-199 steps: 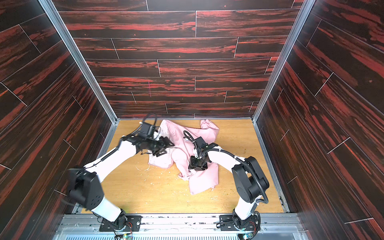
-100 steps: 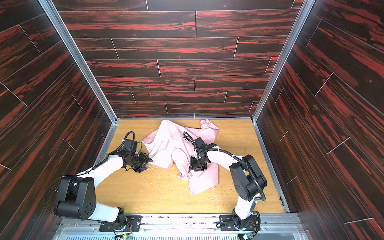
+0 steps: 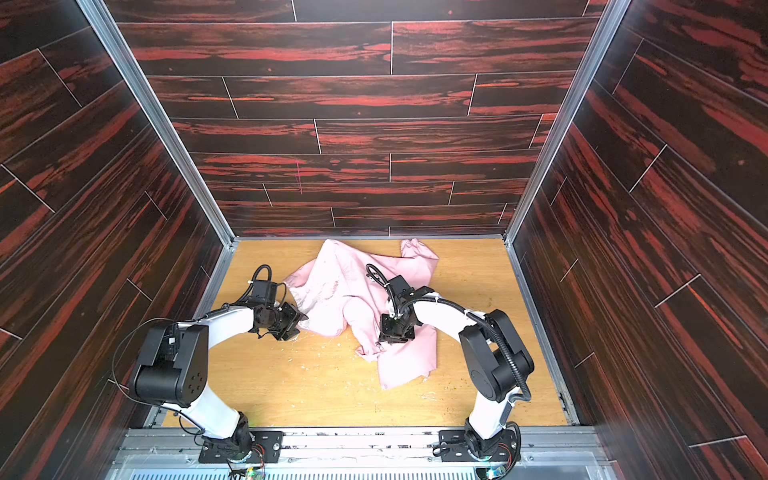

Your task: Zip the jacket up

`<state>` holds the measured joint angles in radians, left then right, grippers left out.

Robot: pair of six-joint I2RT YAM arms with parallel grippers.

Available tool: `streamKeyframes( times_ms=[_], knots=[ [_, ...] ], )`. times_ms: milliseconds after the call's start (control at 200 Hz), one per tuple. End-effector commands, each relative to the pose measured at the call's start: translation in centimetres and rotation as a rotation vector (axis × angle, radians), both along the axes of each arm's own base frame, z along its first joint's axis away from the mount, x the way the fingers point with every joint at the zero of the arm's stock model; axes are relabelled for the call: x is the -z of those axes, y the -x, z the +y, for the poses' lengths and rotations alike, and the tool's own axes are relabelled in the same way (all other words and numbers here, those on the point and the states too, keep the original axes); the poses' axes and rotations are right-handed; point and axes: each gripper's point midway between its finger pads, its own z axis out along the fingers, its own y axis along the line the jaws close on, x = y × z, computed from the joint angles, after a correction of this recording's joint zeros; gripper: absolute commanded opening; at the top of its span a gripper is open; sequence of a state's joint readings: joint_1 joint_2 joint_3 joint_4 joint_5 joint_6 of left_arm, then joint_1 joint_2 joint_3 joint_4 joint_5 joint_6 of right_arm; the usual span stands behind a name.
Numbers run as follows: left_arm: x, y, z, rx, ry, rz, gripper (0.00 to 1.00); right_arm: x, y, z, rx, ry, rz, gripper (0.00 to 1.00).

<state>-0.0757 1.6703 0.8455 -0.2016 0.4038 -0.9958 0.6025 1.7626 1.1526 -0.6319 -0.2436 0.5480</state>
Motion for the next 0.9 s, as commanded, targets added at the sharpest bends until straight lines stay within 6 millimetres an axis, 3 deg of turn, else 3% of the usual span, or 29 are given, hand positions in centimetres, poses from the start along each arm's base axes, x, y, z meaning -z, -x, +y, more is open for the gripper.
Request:
streamKeyframes(
  times_ms=[0, 150, 245, 361, 496, 646, 897],
  knots=[
    [2.1, 0.2, 0.6, -0.004, -0.024, 0.028, 0.50, -0.6, 0.3, 0.3, -0.015, -0.006, 0.006, 0.29],
    [1.3, -1.4, 0.2, 0.011, 0.002, -0.016, 0.20, -0.8, 0.1, 0.4, -0.020, -0.009, 0.003, 0.25],
    [-0.2, -2.1, 0.1, 0.025, 0.000, -0.043, 0.00, -1.6, -0.1, 0.6, -0.023, -0.025, -0.021, 0.37],
    [-2.9, -2.6, 0.2, 0.044, -0.020, -0.077, 0.00, -2.7, -0.4, 0.9, -0.035, -0.045, -0.053, 0.53],
    [-5.9, -3.2, 0.3, 0.056, -0.034, -0.121, 0.00, -2.6, -0.6, 1.6, -0.065, -0.038, -0.057, 0.57],
    [-8.4, -3.9, 0.0, 0.061, -0.016, -0.160, 0.00, -1.6, -0.5, 2.7, -0.105, -0.003, -0.043, 0.57],
    [-10.8, -4.4, -0.2, 0.070, -0.005, -0.200, 0.00, 1.4, -1.1, 1.4, -0.063, 0.137, 0.004, 0.45]
  ],
)
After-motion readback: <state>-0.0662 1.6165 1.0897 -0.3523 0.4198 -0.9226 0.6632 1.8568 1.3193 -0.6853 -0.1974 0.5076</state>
